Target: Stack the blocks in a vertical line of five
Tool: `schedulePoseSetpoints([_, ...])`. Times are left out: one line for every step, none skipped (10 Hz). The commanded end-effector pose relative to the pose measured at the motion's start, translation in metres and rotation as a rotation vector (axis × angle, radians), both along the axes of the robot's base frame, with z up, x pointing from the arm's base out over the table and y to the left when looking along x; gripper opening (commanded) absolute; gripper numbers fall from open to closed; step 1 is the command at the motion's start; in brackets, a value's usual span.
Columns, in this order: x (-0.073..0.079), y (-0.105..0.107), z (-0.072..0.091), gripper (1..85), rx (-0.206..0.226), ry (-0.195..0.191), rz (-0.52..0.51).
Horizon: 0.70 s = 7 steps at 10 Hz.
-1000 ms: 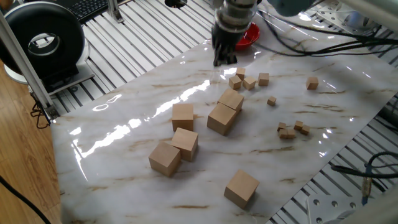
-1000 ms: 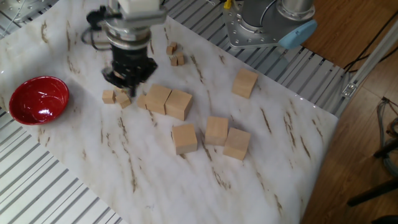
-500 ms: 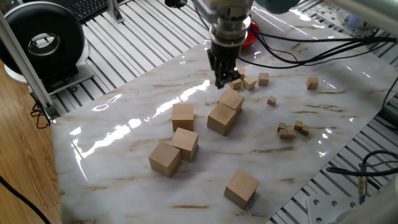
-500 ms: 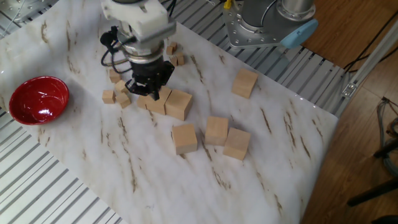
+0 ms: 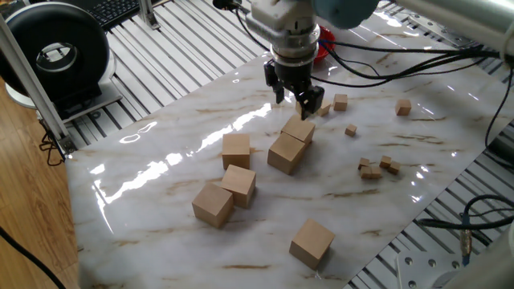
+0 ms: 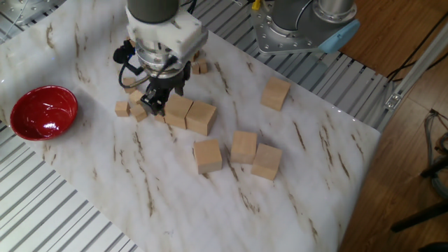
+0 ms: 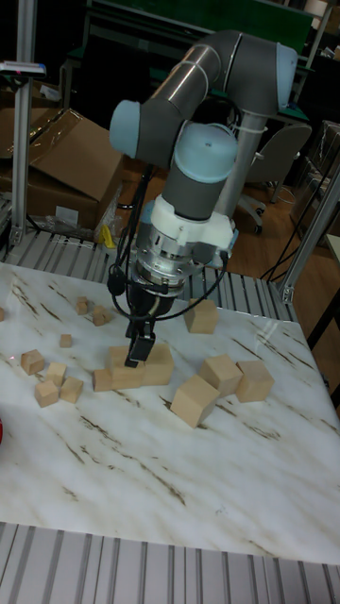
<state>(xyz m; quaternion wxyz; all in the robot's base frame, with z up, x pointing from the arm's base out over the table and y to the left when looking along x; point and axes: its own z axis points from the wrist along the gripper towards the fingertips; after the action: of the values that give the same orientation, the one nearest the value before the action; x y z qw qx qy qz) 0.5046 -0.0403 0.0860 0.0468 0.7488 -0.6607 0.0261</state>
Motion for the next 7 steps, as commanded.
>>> schedulePoseSetpoints([0.015, -0.004, -0.01, 85.0, -0.051, -0.028, 0.154])
schedulePoseSetpoints([0.016, -0.005, -0.013, 85.0, -0.077, -0.034, 0.167])
schedulePoseSetpoints([0.02, 0.001, -0.018, 85.0, -0.082, -0.051, 0.183])
schedulePoseSetpoints([0.022, 0.005, -0.023, 85.0, -0.078, -0.064, 0.186])
schedulePoseSetpoints([0.023, 0.008, -0.028, 85.0, -0.06, -0.067, 0.186])
schedulePoseSetpoints([0.019, 0.012, -0.031, 85.0, -0.03, -0.064, 0.179])
schedulePoseSetpoints([0.014, 0.014, -0.034, 85.0, 0.003, -0.06, 0.156])
